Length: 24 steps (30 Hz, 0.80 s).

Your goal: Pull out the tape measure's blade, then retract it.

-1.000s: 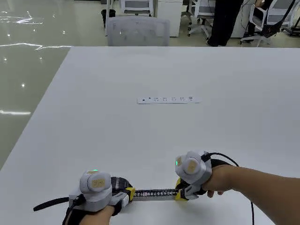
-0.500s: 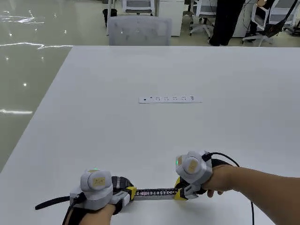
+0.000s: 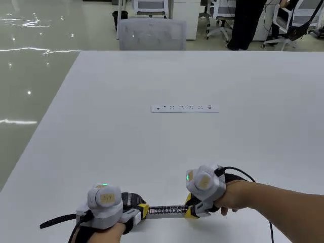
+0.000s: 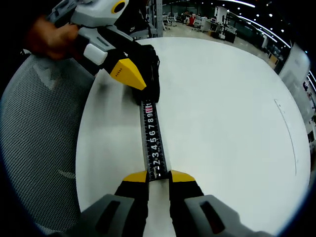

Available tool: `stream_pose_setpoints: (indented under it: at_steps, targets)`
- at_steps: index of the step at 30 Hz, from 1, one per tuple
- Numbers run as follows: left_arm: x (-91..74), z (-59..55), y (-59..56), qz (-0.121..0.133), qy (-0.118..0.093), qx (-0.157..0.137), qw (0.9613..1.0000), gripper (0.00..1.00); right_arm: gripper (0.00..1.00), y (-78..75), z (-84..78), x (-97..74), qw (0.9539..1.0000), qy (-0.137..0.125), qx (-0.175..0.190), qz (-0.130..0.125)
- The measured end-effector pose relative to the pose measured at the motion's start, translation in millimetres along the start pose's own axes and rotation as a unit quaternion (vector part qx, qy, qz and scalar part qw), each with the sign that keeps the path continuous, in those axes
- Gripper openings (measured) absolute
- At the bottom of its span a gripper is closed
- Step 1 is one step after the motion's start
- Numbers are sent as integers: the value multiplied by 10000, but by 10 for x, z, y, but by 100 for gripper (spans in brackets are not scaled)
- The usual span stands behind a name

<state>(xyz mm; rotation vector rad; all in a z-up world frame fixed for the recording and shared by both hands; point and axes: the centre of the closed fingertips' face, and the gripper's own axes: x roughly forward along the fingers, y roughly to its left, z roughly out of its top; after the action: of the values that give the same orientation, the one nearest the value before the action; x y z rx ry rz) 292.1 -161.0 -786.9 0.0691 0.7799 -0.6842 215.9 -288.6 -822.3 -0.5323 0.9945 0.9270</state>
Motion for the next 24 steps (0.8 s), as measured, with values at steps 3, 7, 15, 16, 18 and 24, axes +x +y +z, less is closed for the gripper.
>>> stream_pose_setpoints:
  at_steps: [3, 7, 15, 16, 18, 24]
  targets:
    - [-1, 0, -1, 1, -3, -7, 10000, 57, 13, -3, 10, 5, 10000, -28, 5, 2]
    - [-1, 0, -2, -1, 0, -8, 10000, 57, 14, 8, 51, 21, 10000, -73, -9, 31]
    - [2, 2, -2, -2, 15, -12, 10000, 57, 14, -5, 78, 38, 10000, -73, 30, 15]
    - [1, 4, -1, -5, 15, -23, 10000, 57, 14, -7, 87, 42, 10000, -82, 49, 15]
    - [4, 5, 4, -17, 29, -20, 10000, 57, 14, 12, 127, 60, 9998, -156, 96, 48]
    - [4, 8, 5, -22, 34, -9, 10000, 57, 14, 23, 202, 94, 9999, -157, 9, 34]
